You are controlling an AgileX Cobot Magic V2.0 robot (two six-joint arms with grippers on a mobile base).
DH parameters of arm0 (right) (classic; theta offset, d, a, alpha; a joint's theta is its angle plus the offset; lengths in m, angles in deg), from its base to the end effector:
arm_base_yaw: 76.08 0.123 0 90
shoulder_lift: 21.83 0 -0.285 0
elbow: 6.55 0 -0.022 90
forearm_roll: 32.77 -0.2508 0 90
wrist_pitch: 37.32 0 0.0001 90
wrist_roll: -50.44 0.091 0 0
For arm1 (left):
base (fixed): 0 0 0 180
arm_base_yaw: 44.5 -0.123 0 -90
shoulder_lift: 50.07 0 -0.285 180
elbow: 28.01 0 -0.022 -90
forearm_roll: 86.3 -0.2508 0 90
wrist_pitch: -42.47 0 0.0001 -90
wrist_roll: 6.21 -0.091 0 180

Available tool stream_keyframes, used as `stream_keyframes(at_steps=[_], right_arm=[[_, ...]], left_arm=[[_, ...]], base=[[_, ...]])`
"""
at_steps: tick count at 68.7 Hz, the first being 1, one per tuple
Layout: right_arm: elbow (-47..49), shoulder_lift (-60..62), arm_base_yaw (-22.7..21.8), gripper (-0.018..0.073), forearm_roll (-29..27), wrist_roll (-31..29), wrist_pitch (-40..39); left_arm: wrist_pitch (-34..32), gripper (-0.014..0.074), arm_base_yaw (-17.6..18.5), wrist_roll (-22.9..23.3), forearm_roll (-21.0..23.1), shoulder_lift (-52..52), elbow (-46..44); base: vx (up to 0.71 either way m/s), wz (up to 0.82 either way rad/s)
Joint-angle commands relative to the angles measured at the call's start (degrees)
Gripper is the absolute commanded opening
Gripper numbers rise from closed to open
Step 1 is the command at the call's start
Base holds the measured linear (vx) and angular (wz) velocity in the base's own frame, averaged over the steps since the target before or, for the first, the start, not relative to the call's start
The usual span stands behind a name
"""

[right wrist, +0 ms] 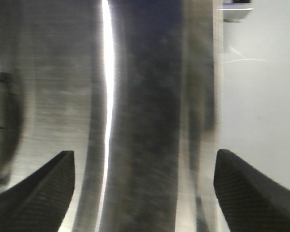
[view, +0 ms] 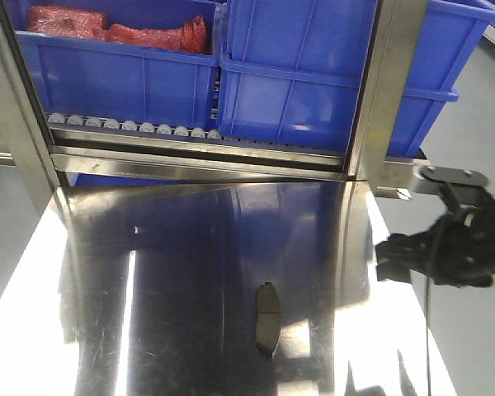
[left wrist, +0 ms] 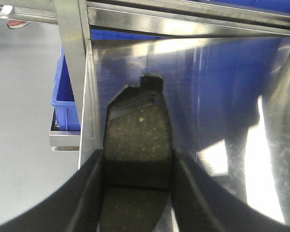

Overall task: Move and align brake pads A on conveyor
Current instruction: 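Lower the open right gripper over the remaining brake pad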

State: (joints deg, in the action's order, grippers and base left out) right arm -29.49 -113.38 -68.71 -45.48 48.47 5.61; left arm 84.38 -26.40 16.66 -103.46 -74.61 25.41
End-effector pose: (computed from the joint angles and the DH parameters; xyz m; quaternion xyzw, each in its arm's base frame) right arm 0.2765 0.0495 0.2413 -0.0148 0.9767 0.0989 0.1901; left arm 0.0624 -0.0015 0.2724 0.0105 0.8570 -0.0405 0.5137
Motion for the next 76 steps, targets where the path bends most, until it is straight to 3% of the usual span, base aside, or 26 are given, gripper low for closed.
stream_keyframes(at_steps=[1, 30, 40, 58, 76], right_arm=[[5.30, -1.65, 3.50, 0.0568, 0.92, 2.47, 0.92], [18.94, -15.42, 19.77, 0.0568, 11.22, 16.80, 7.57], [22.26, -18.63, 23.97, 0.0568, 12.34, 20.67, 7.63], [27.10, -23.64, 28.72, 0.0568, 12.71, 24.89, 9.22], [27.98, -26.23, 28.80, 0.0568, 14.46, 30.07, 12.18]], left_arm=[[-4.90, -0.0006, 0.01, 0.04, -0.71, -0.54, -1.63], [-4.90, -0.0006, 0.01, 0.04, -0.71, -0.54, -1.63], [-4.90, -0.0006, 0.01, 0.04, -0.71, -0.54, -1.63], [-4.90, -0.0006, 0.01, 0.04, -0.71, -0.54, -1.63], [-4.90, -0.0006, 0.01, 0.04, -0.71, -0.54, -1.63]], base=[[0.00, 0.00], [0.00, 0.00], [0.00, 0.00], [0.00, 0.00], [0.00, 0.00]])
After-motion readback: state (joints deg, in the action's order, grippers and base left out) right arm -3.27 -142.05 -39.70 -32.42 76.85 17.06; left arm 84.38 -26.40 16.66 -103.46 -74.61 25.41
